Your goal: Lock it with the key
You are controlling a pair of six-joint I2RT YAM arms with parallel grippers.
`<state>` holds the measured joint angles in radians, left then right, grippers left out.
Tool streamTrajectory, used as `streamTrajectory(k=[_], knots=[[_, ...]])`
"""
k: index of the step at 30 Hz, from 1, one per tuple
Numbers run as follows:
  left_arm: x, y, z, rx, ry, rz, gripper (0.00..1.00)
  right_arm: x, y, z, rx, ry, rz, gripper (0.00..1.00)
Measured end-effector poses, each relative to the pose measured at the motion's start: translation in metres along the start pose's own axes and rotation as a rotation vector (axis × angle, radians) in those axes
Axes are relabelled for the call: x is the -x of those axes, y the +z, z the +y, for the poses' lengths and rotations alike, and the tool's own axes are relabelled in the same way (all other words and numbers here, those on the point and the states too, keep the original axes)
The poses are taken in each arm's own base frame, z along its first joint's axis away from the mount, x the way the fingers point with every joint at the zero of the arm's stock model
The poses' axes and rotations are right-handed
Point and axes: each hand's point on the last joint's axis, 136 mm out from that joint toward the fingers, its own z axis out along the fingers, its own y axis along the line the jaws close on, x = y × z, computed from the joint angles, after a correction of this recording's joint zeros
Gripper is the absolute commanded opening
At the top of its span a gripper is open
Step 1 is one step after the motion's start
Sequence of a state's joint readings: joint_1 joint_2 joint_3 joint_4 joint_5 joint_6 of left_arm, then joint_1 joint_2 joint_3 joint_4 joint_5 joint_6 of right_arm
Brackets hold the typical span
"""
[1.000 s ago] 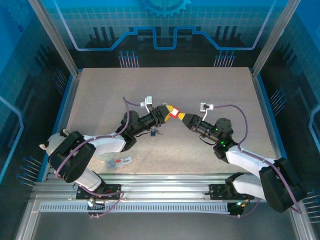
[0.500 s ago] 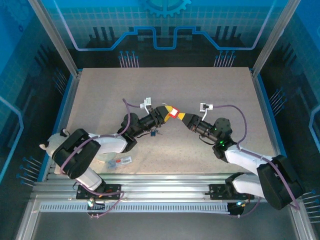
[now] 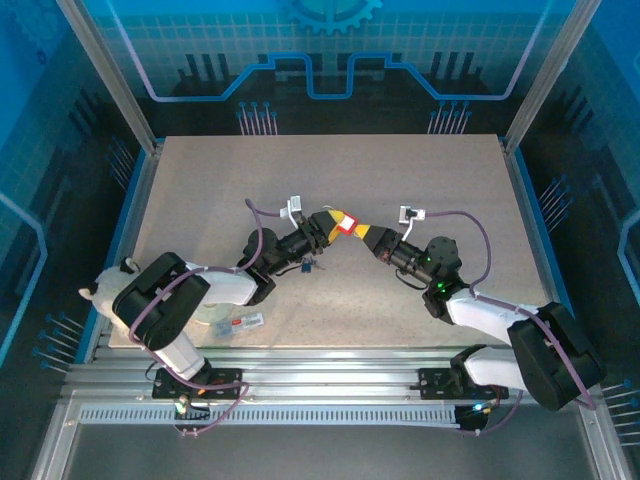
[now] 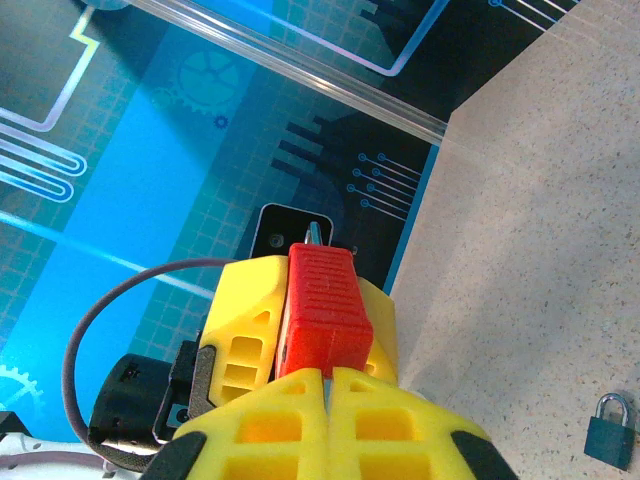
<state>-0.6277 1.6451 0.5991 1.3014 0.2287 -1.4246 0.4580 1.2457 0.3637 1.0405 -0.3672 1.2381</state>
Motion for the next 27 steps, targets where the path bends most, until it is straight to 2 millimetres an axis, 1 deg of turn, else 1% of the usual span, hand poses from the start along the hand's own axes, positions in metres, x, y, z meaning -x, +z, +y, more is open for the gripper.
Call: streamTrajectory(k=[27], knots=[[0.0038, -0.0003, -0.0010, -0.004, 0.015, -0.017, 0.00, -0.0002, 0.0031, -0.0002, 0.011, -0.007, -0.019, 0.00]])
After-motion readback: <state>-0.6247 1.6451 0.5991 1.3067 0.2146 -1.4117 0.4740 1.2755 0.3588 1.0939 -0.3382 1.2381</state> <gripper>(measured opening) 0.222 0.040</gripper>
